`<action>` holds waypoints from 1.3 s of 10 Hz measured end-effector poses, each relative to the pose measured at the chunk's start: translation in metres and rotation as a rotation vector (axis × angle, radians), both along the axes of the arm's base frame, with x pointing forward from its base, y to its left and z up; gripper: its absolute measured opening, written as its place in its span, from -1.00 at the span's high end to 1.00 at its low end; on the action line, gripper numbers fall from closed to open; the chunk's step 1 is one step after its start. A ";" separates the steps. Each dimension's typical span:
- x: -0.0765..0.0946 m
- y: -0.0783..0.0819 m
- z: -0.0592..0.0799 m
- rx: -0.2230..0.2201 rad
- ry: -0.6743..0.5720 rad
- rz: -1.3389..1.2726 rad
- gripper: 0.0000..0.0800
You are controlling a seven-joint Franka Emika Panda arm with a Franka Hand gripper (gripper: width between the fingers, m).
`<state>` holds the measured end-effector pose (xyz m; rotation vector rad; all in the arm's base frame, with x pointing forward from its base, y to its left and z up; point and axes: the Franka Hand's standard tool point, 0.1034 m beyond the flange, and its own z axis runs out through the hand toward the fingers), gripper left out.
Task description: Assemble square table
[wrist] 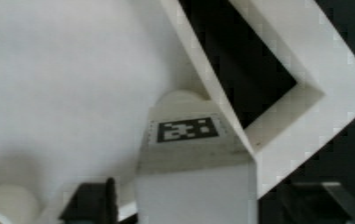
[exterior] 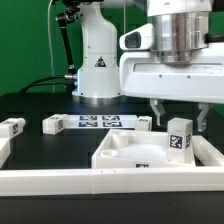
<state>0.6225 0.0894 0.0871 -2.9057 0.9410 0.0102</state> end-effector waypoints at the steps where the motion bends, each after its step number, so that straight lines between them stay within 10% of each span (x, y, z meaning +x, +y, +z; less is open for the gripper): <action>1: 0.001 0.002 0.002 0.000 -0.011 0.087 -0.52; 13: -0.024 0.007 0.002 -0.016 -0.003 0.584 -0.62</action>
Offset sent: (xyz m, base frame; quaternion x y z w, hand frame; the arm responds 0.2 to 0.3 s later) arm -0.0231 0.0128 -0.0017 -0.0199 -0.0576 -0.0351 0.9975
